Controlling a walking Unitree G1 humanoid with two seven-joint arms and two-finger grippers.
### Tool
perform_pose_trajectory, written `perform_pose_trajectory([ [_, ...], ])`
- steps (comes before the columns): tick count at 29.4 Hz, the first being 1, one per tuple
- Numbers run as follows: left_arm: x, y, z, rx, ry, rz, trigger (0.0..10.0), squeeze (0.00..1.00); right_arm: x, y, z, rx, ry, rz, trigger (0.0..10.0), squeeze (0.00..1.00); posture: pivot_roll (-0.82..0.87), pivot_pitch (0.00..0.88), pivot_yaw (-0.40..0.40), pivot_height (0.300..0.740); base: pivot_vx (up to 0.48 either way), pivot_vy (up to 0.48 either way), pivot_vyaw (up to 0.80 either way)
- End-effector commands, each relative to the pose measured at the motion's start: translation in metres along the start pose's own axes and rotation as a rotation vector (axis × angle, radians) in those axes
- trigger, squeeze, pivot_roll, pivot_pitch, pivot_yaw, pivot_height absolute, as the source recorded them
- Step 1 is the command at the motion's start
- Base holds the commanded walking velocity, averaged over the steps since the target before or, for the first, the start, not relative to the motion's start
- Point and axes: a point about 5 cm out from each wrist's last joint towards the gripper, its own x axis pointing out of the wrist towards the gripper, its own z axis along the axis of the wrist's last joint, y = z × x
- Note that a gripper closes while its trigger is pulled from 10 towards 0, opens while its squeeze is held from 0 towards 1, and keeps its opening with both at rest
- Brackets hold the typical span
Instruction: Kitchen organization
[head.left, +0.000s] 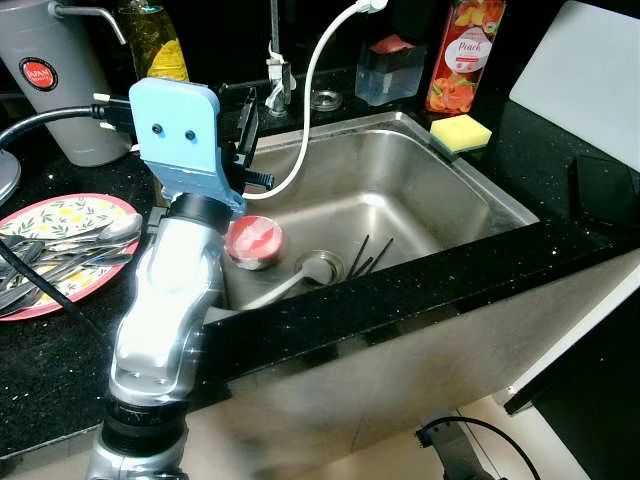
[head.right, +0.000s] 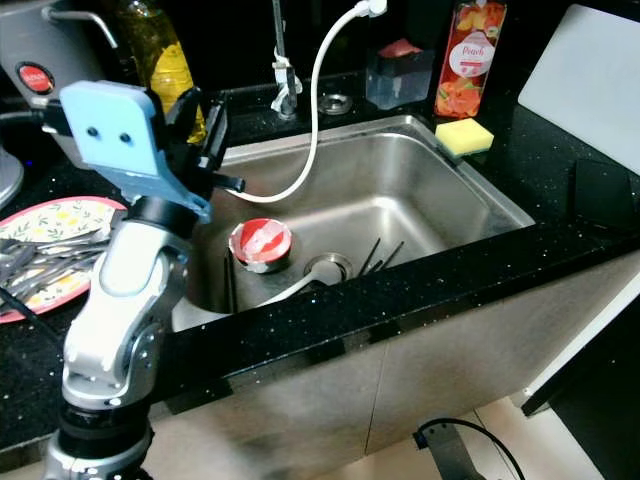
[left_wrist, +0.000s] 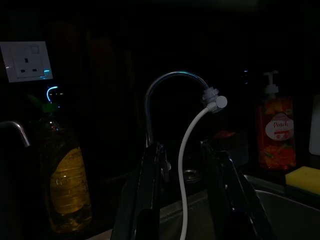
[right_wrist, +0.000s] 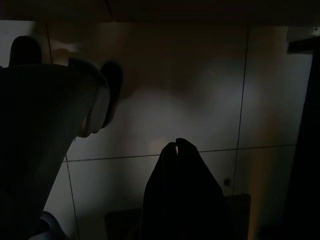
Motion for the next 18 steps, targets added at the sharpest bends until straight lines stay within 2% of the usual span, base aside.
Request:
perform_pose_trajectory([
  [1, 0.0006, -0.0022, -0.0062, -0.006, 0.028, 0.008, 10.0, 0.0, 0.0002, 0.0032, -0.0013, -0.004, 0.01, 0.009, 10.0, 0.0, 0.06, 0.0, 0.047, 0.74, 0.0, 0.0, 0.0],
  [11, -0.0006, -0.0032, -0.0113, -0.018, 0.048, 0.01, 10.0, 0.0, -0.0012, -0.0031, -0.0067, 0.004, 0.016, 0.001, 10.0, 0.0, 0.05, 0.0, 0.051, 0.74, 0.0, 0.0, 0.0],
  [18, -0.0009, -0.0024, -0.0132, -0.006, 0.06, 0.013, 10.0, 0.0, -0.0004, 0.002, -0.0035, 0.007, 0.005, 0.01, 10.0, 0.0, 0.05, 0.0, 0.054, 0.74, -0.357, 0.0, 0.0],
])
